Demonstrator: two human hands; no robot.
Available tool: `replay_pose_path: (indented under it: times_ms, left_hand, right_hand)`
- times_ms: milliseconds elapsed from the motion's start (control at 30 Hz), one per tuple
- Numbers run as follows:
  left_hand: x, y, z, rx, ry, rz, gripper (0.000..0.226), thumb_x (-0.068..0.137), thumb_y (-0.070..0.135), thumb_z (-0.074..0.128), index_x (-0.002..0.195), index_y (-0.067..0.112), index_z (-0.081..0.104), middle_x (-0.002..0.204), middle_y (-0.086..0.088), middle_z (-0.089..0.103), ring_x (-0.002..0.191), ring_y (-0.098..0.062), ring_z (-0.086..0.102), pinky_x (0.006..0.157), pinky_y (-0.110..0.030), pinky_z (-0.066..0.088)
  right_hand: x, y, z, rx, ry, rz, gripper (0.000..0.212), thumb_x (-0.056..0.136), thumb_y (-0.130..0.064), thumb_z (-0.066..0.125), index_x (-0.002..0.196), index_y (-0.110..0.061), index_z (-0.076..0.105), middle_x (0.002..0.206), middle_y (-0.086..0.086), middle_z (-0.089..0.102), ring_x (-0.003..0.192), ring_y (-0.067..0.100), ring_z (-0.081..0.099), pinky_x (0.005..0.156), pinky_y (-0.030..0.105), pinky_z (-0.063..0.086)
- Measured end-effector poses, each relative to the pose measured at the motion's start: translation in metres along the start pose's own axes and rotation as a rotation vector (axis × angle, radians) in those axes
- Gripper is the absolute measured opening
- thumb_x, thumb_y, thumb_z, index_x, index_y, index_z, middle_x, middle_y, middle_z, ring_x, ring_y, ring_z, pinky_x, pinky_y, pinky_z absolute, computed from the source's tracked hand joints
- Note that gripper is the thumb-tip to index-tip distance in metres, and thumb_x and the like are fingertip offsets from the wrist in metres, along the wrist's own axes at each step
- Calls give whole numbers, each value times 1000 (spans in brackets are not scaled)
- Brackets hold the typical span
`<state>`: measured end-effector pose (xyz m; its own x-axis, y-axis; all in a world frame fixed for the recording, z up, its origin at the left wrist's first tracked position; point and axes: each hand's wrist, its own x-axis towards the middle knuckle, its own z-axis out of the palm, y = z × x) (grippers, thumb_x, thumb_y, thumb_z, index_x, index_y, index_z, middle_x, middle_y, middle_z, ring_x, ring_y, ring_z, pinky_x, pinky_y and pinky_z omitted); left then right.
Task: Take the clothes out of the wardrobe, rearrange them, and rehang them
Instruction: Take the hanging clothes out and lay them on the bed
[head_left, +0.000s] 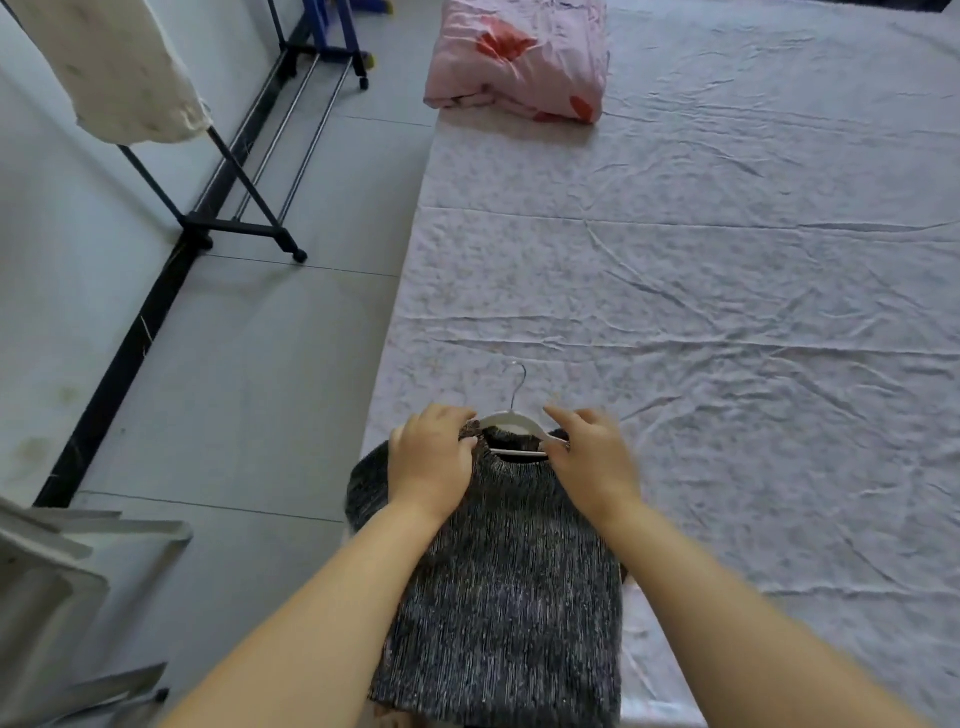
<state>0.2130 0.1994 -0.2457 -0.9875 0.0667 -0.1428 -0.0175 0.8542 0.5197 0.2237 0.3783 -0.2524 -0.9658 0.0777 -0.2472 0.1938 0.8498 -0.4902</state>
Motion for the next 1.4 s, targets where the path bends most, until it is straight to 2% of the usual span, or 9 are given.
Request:
replay_pose_path:
  times_ms: [100, 200, 300, 467, 567, 833, 1000, 1200, 1400]
  left_hand:
    - [-1, -2, 5, 34, -57, -29, 32, 91, 24, 52, 123, 24, 56, 124, 6, 57, 116, -16, 49, 98, -35, 29]
    - [-5, 1, 7, 55, -104, -46, 33, 90, 23, 52, 123, 24, 57, 125, 6, 57, 117, -15, 49, 99, -35, 32]
    - [-8, 10, 3, 78, -138, -28, 33, 91, 23, 52, 123, 25, 57, 124, 7, 57, 117, -15, 50, 100, -35, 33]
    - [-14, 42, -11, 141, -209, 78, 34, 93, 26, 50, 126, 25, 53, 125, 8, 56, 118, -14, 49, 99, -35, 33]
    - [-19, 65, -19, 223, -337, 186, 38, 94, 31, 49, 130, 25, 48, 127, 6, 54, 117, -16, 49, 99, -37, 36]
    - [-64, 132, -26, 410, -531, 692, 40, 95, 32, 47, 134, 20, 44, 134, -1, 49, 118, -22, 49, 96, -37, 43]
    - [-140, 174, -21, 492, -639, 1063, 42, 96, 33, 44, 137, 23, 38, 137, 0, 45, 121, -23, 46, 101, -37, 38]
    - [-289, 222, -10, 487, -779, 1507, 47, 95, 32, 44, 140, 24, 33, 142, 0, 39, 128, -23, 38, 105, -34, 27]
    - [-496, 225, -14, 397, -878, 1957, 46, 94, 35, 46, 138, 28, 36, 140, 5, 41, 128, -18, 38, 104, -31, 28]
  right_hand:
    - [-6, 14, 6, -20, -49, 19, 41, 93, -26, 53, 134, -26, 48, 125, -2, 51, 117, 18, 45, 83, 35, 46]
    - [-18, 29, 7, -21, -70, 41, 41, 93, -26, 54, 133, -24, 50, 123, -2, 52, 114, 17, 47, 82, 32, 46]
    - [-28, 39, 3, -9, -90, 68, 42, 91, -26, 56, 133, -24, 50, 121, -2, 53, 113, 17, 48, 87, 34, 47]
    - [-51, 45, -16, 18, -47, 126, 40, 90, -27, 57, 130, -23, 52, 121, -2, 52, 111, 17, 49, 90, 32, 46]
    - [-77, 47, -29, 15, -5, 198, 39, 91, -28, 57, 129, -23, 53, 123, -2, 51, 114, 16, 48, 90, 31, 46]
    - [-208, 53, -52, 58, 191, 572, 41, 93, -25, 53, 133, -21, 47, 134, 0, 44, 122, 19, 42, 96, 28, 40]
    - [-330, 40, -47, 103, 328, 869, 45, 93, -28, 54, 136, -22, 45, 134, 2, 42, 121, 20, 44, 99, 28, 39]
    - [-504, 8, -25, 113, 553, 1217, 44, 91, -26, 53, 134, -25, 46, 132, -1, 44, 124, 17, 42, 98, 25, 36]
    - [-691, -64, 23, 118, 791, 1590, 44, 91, -27, 51, 135, -24, 45, 131, -1, 44, 123, 17, 42, 99, 25, 35]
